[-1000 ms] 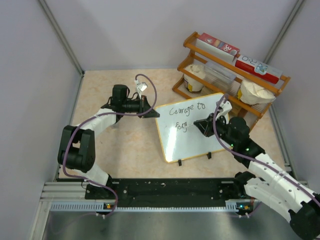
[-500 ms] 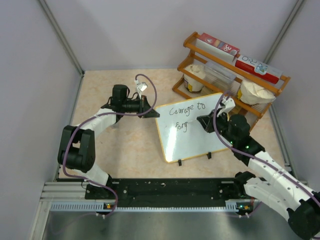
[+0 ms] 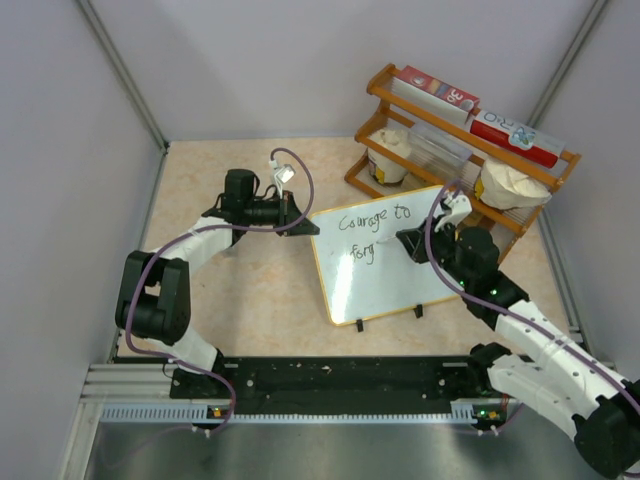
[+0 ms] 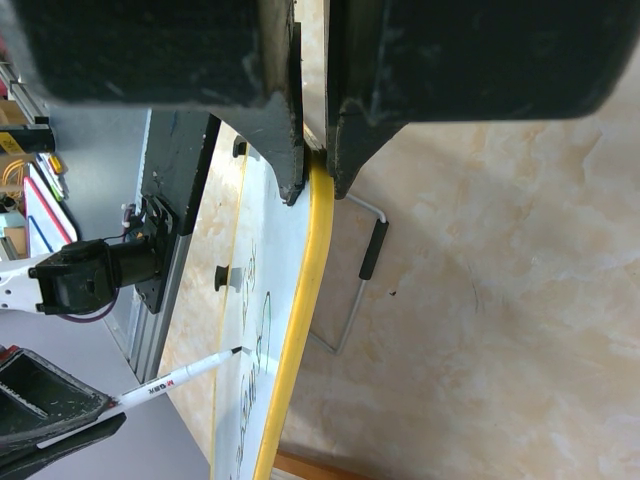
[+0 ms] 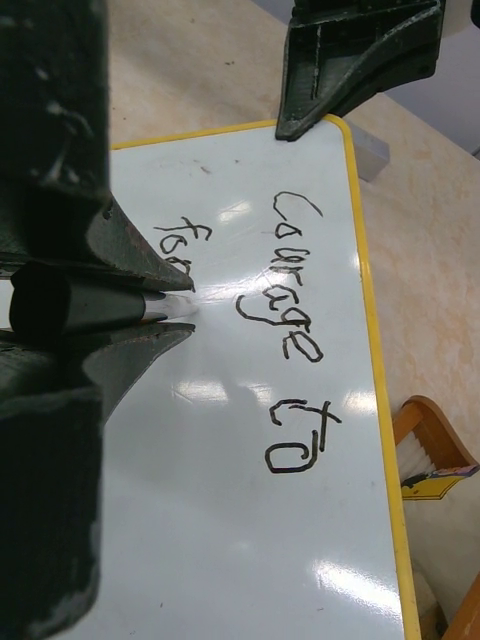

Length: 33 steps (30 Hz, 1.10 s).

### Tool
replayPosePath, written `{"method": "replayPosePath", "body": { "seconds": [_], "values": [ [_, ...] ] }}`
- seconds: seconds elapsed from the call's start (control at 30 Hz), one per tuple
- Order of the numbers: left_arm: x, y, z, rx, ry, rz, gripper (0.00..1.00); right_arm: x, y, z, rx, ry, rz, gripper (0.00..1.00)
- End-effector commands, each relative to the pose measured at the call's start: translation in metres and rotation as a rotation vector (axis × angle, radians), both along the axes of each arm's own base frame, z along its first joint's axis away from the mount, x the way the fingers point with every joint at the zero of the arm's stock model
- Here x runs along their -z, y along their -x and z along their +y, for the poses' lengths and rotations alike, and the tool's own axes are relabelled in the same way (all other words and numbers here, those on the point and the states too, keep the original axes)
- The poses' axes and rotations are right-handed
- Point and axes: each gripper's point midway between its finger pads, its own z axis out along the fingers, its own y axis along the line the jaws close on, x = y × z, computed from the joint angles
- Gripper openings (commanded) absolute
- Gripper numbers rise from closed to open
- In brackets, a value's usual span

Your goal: Write a sentence on the whiteboard

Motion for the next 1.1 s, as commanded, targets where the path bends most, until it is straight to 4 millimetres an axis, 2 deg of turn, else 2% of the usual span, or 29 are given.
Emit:
{"method": "replayPosePath", "body": {
  "seconds": [0.0, 0.67, 0.8, 1.07],
  "values": [
    [0.046, 0.012, -0.005, 0.050, -0.129, -0.071, 0.00, -0.013, -0.007, -0.003, 0.020, -0.009, -0.036, 0.00],
    [0.046, 0.012, -0.005, 0.050, -0.129, -0.074, 0.00, 0.019, 0.016, -0.005, -0.006, -0.029, 0.049, 0.00],
    [0.045, 0.012, -0.005, 0.051, -0.128, -0.072, 0.00, 0.007, 0.013, -0.005, -0.002, -0.044, 0.019, 0.00],
    [0.046, 0.012, -0.005, 0.050, -0.128, -0.074, 0.00, -0.040, 0.001, -0.003, 0.012, -0.101, -0.105, 0.00]
  ]
}}
